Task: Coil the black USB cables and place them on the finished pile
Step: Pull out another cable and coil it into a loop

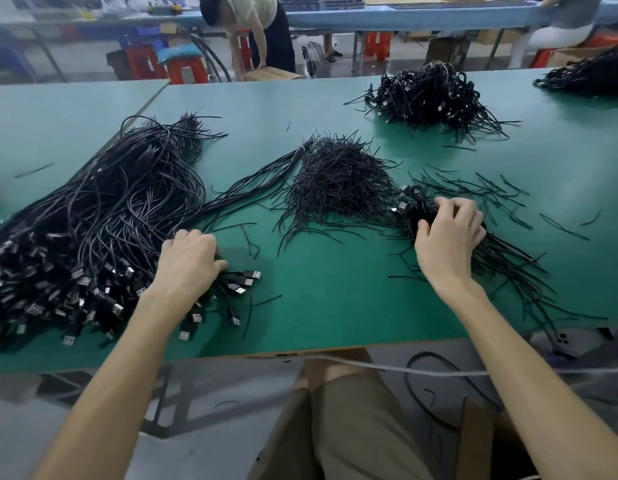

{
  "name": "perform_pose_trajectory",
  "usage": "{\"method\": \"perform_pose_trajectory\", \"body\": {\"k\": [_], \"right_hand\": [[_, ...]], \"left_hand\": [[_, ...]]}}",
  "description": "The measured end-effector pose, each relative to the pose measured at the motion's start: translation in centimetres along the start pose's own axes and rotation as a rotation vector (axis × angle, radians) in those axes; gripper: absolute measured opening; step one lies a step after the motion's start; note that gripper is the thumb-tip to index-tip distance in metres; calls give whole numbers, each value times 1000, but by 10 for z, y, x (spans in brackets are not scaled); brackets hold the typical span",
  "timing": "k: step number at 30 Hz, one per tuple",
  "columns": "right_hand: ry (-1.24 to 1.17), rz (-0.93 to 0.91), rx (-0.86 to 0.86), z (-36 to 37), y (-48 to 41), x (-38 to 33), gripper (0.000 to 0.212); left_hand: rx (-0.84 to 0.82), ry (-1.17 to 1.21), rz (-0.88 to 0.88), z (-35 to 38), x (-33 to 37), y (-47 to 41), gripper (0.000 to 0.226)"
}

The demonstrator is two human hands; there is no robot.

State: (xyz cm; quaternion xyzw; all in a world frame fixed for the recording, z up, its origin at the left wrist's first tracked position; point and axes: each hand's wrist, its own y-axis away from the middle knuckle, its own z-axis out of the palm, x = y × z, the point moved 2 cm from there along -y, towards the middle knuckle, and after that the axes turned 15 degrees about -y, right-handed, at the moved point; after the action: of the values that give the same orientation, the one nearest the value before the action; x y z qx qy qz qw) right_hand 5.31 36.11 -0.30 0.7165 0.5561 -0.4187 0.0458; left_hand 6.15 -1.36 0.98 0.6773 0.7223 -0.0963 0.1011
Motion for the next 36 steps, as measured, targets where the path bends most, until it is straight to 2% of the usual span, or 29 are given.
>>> {"method": "perform_pose_trajectory", "body": {"k": [5, 9, 13, 17, 25, 29, 33, 36], "right_hand": [[77, -209, 30, 4, 13, -15, 43], [53, -273, -25, 11, 26, -27, 39], [47, -310, -81, 18, 44, -30, 36], [8, -368, -160, 27, 63, -38, 34], [-10, -437, -291, 47, 87, -50, 34], [-17, -444, -291, 50, 88, -51, 30], [-4, -480, -293, 52, 88, -49, 33], [-21, -510, -294, 51, 88, -52, 36]], "left_hand": [[77, 128, -12, 1, -2, 4, 16], [140, 194, -42, 4, 0, 6, 12], [148, 106, -83, 7, 7, 1, 29], [61, -76, -179, 9, 8, -14, 41], [-71, 14, -252, 6, -3, -42, 28], [24, 11, -258, 4, -5, -37, 13], [207, -39, -162, 1, 17, -22, 11], [261, 195, 73, -10, 49, -6, 7]]}}
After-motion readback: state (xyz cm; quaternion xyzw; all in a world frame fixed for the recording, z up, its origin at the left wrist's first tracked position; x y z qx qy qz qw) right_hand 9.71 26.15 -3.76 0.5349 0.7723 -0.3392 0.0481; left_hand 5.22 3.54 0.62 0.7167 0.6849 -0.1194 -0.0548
